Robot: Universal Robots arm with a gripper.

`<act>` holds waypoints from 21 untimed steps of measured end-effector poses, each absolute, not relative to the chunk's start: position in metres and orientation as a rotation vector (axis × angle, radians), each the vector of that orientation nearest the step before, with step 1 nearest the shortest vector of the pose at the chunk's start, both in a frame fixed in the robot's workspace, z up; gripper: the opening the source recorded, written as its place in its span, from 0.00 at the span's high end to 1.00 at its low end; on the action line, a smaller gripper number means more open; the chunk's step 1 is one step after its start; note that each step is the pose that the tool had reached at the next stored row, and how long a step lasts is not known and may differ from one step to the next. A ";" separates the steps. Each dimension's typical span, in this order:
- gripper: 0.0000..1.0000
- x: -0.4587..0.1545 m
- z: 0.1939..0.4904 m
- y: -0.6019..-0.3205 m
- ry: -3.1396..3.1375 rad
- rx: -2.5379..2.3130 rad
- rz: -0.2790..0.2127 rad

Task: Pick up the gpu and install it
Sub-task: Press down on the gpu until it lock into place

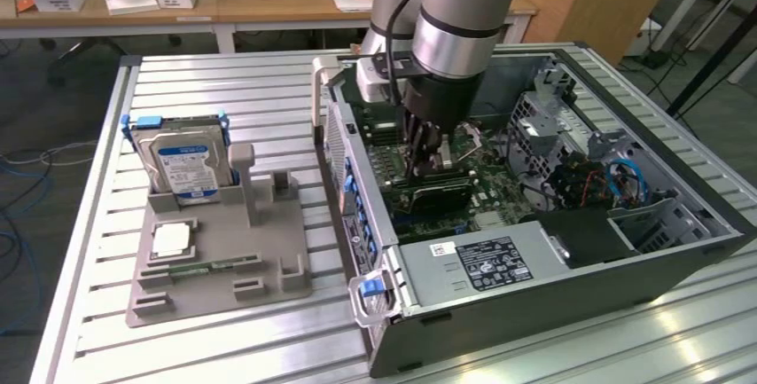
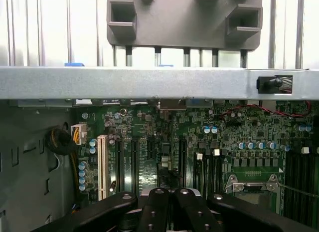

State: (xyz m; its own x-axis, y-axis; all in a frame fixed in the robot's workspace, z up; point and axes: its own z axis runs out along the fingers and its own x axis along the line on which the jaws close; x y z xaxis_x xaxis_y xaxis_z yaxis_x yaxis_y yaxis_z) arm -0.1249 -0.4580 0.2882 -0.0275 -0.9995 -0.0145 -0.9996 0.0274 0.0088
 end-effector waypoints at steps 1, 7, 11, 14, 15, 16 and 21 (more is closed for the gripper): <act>0.89 -0.125 0.288 -0.458 2.249 -2.188 0.026; 0.89 -0.129 0.288 -0.458 2.249 -2.188 0.026; 0.89 -0.131 0.288 -0.458 2.249 -2.188 0.026; 0.89 -0.132 0.288 -0.458 2.249 -2.188 0.026; 0.89 -0.133 0.288 -0.458 2.249 -2.188 0.026; 0.89 -0.134 0.288 -0.458 2.249 -2.188 0.026; 0.89 -0.137 0.288 -0.458 2.249 -2.188 0.026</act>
